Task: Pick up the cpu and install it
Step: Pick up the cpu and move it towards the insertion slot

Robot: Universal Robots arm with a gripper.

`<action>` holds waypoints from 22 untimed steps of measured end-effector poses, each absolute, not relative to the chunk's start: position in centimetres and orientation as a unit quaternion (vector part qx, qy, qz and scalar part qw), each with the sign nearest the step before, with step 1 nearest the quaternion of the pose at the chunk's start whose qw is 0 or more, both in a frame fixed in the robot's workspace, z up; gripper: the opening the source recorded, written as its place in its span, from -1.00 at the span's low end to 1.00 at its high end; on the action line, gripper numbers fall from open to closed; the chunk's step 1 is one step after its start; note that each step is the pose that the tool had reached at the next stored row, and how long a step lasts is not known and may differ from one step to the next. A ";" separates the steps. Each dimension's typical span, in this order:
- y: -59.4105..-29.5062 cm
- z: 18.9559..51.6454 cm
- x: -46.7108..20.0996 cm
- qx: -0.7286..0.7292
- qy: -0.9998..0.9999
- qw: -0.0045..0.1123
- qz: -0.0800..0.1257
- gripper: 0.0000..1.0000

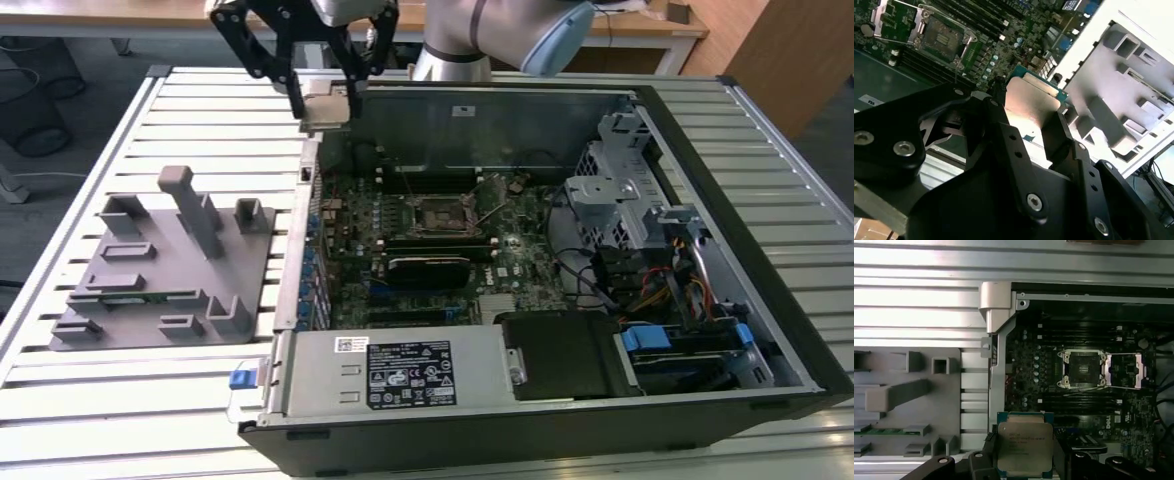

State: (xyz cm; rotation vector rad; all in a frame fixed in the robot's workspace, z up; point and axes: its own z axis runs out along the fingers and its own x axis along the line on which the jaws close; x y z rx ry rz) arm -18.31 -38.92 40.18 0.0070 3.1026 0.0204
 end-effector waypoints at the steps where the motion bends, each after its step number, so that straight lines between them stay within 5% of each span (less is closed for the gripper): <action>1: -38.8 40.2 -18.0 0.002 1.000 0.019 0.007 0.06; 22: -37.0 40.0 -12.6 0.007 1.000 0.019 0.006 0.06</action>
